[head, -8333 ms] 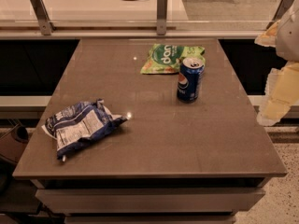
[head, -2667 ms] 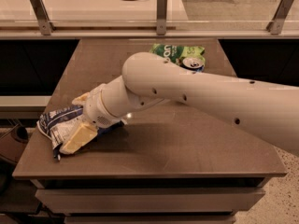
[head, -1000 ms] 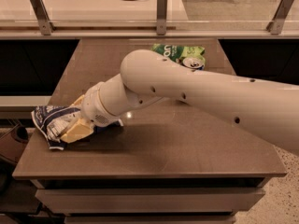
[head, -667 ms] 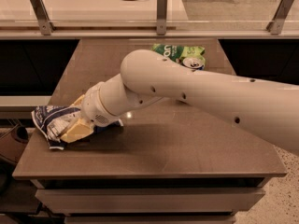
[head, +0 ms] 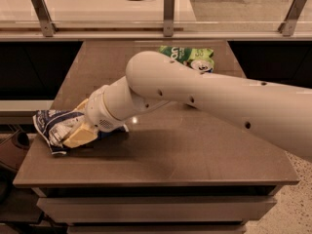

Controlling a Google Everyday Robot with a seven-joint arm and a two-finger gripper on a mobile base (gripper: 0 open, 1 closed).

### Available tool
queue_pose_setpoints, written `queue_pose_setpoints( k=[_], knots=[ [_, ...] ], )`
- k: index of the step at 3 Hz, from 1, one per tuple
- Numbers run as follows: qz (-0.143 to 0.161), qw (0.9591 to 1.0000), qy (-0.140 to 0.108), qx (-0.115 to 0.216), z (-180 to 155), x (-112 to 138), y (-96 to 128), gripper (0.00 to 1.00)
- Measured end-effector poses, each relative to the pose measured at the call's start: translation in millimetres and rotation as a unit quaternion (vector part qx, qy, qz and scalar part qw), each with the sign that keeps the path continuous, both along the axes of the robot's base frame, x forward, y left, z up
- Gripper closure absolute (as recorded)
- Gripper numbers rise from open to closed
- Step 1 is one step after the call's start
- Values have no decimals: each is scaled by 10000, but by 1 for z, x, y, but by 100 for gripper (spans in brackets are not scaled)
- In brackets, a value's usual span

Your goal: Pick blue chip bag

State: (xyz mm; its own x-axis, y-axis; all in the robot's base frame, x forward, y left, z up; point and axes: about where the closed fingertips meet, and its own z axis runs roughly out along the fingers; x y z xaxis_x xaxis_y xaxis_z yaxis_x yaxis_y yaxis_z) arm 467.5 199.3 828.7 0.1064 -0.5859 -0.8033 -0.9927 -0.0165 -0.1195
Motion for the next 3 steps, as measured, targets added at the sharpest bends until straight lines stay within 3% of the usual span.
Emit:
queue_pose_setpoints(
  k=[3],
  knots=[
    [1, 10000, -2, 1, 0, 0, 0, 100]
  ],
)
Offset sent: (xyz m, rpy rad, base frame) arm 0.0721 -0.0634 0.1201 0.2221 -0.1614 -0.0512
